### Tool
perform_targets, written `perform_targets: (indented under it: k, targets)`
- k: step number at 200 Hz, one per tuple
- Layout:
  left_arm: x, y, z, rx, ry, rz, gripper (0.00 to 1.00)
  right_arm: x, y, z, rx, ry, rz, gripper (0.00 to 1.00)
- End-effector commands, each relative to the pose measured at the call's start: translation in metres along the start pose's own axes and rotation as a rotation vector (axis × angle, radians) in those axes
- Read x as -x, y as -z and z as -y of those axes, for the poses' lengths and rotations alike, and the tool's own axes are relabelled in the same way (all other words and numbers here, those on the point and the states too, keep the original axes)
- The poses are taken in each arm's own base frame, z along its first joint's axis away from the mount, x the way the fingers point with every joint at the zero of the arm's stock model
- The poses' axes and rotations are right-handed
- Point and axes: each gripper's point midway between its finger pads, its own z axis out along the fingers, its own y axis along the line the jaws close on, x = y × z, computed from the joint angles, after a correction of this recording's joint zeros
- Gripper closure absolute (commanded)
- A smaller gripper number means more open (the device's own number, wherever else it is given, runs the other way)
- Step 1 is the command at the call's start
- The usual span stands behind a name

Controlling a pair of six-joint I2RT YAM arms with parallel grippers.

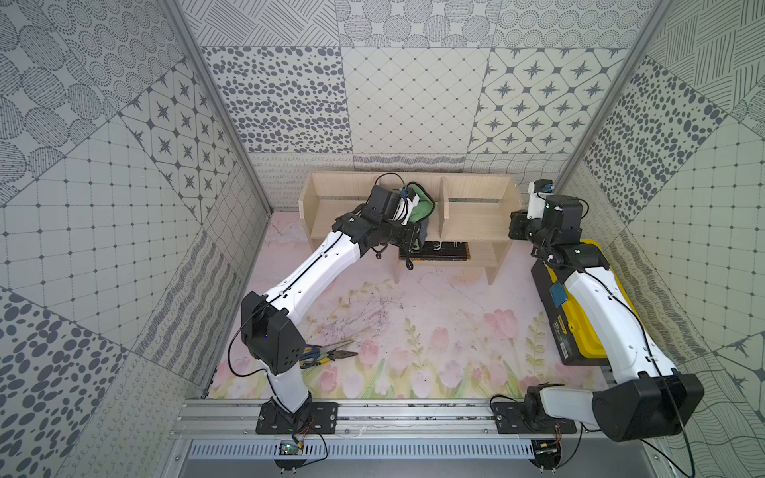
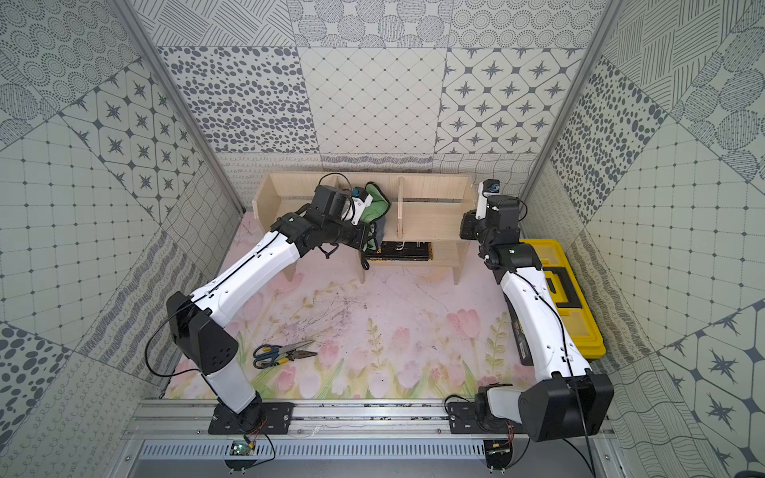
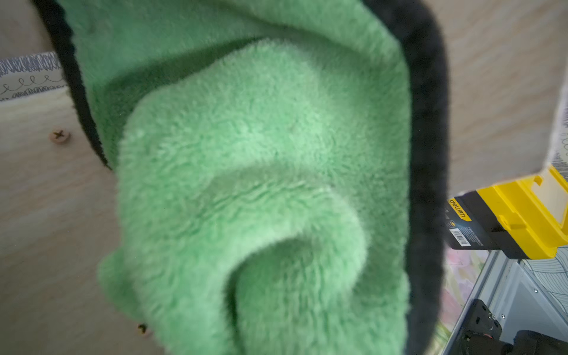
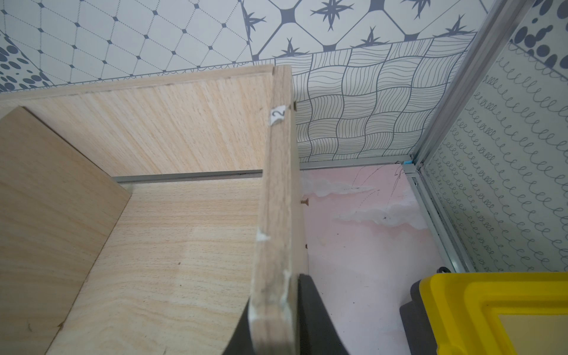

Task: Wipe the bookshelf clean with a cloth
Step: Wipe the dust from the shelf, then adjust the cleaning item.

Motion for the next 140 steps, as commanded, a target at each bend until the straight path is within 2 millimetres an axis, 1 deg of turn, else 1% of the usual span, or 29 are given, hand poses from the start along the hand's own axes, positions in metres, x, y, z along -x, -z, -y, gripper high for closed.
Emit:
perform_targets:
  k: [1, 12, 23, 33, 41, 55, 65, 68, 74, 77, 90, 102, 115, 127, 140]
  targets:
    - [0.011, 0.008, -0.006, 0.056, 0.014, 0.056, 1.0, -0.005, 0.019, -0.065, 0.293, -0.102, -0.031, 1.0]
    - [0.028, 0.022, -0.002, 0.06, -0.014, 0.107, 1.0, -0.001, 0.021, -0.061, 0.266, -0.1, -0.019, 0.92]
    - [0.047, 0.038, 0.005, 0.052, -0.055, 0.165, 1.0, 0.004, 0.024, -0.056, 0.237, -0.095, -0.004, 0.76]
    - [0.059, 0.052, 0.014, 0.023, -0.101, 0.206, 1.0, 0.01, 0.028, -0.052, 0.21, -0.086, 0.013, 0.62]
    - [0.068, 0.065, 0.023, -0.003, -0.14, 0.24, 1.0, 0.016, 0.032, -0.046, 0.176, -0.079, 0.029, 0.54]
    - [0.077, 0.083, 0.035, -0.036, -0.199, 0.275, 1.0, 0.028, 0.043, -0.034, 0.106, -0.069, 0.066, 0.46]
    - [0.081, 0.095, 0.039, -0.043, -0.233, 0.293, 1.0, 0.037, 0.052, -0.028, 0.072, -0.063, 0.095, 0.41]
    - [0.081, 0.098, 0.041, -0.048, -0.248, 0.296, 1.0, 0.04, 0.055, -0.027, 0.066, -0.06, 0.101, 0.38]
    - [0.08, 0.104, 0.044, -0.057, -0.274, 0.301, 1.0, 0.046, 0.062, -0.026, 0.064, -0.057, 0.117, 0.24]
    - [0.08, 0.107, 0.045, -0.061, -0.288, 0.304, 1.0, 0.048, 0.065, -0.026, 0.064, -0.057, 0.122, 0.21]
    - [0.076, 0.117, 0.051, -0.079, -0.333, 0.305, 1.0, 0.059, 0.078, -0.032, 0.092, -0.051, 0.15, 0.2]
    - [0.07, 0.125, 0.057, -0.104, -0.37, 0.301, 1.0, 0.068, 0.09, -0.043, 0.133, -0.032, 0.174, 0.2]
    - [0.059, 0.134, 0.072, -0.191, -0.422, 0.293, 1.0, 0.078, 0.101, -0.058, 0.169, 0.007, 0.192, 0.19]
    - [0.046, 0.142, 0.091, -0.308, -0.466, 0.286, 1.0, 0.083, 0.108, -0.079, 0.228, 0.056, 0.195, 0.19]
    - [0.03, 0.156, 0.117, -0.483, -0.497, 0.274, 1.0, 0.086, 0.12, -0.113, 0.369, 0.107, 0.189, 0.18]
